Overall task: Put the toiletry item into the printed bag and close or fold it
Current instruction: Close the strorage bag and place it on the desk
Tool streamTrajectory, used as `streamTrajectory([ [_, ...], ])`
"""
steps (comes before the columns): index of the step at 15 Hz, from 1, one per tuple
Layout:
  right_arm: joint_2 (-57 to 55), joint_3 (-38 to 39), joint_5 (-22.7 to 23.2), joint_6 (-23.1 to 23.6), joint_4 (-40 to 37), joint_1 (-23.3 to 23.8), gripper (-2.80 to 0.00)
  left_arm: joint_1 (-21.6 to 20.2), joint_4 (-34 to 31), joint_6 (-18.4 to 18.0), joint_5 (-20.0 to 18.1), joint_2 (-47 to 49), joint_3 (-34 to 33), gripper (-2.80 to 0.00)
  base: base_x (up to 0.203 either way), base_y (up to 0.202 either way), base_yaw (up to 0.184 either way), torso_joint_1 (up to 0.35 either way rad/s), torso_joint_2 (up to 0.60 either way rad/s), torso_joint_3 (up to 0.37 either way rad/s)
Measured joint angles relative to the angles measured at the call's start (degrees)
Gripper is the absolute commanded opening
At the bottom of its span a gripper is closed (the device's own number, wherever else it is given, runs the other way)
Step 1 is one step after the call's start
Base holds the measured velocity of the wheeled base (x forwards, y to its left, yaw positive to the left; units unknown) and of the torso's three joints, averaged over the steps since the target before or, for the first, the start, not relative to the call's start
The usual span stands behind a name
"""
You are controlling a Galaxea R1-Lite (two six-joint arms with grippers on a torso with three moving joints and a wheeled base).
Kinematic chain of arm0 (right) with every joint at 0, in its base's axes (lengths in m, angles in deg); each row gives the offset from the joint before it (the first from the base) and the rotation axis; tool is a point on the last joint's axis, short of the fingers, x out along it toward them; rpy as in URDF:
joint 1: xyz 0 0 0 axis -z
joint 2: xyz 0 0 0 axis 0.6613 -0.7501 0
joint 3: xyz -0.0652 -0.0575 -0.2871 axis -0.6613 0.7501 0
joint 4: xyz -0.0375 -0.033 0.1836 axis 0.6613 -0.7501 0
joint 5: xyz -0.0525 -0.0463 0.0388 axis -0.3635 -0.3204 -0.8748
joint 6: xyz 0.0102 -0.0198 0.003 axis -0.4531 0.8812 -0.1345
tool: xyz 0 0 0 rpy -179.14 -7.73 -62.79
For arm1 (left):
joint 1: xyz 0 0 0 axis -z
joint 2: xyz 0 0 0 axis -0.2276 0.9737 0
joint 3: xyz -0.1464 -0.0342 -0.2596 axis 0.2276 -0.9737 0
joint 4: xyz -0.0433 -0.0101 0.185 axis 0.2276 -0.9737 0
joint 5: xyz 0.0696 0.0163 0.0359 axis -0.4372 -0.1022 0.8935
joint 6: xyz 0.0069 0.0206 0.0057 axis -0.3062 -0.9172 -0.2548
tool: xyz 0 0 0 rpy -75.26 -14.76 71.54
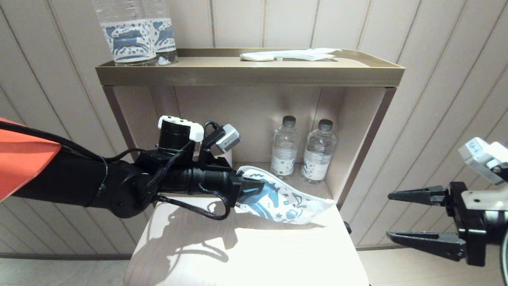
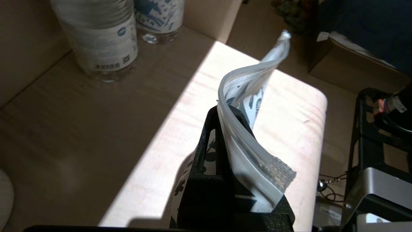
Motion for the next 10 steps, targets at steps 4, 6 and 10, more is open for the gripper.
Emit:
streamTrajectory([
  [4,0.16,0.32,1.39,-0.06,-0.05,0.02,0.00,-1.48,-2.57,0.37,4.17,0.85,0.22,-2.80,0.000,0.000,0.000,0.000,0.00,0.000],
  [6,0.15,0.50,1.77,-0.09,-0.05,0.02,0.00,-1.76,-2.60,0.78,5.57,0.74,-0.28,0.00,0.000,0.000,0.000,0.000,0.00,0.000],
  [10,0.17,0.66,1.98,-0.05,-0.05,0.02,0.00,-1.81,-3.12,1.15,5.81,-0.75,-1.21,0.00,0.000,0.000,0.000,0.000,0.00,0.000],
])
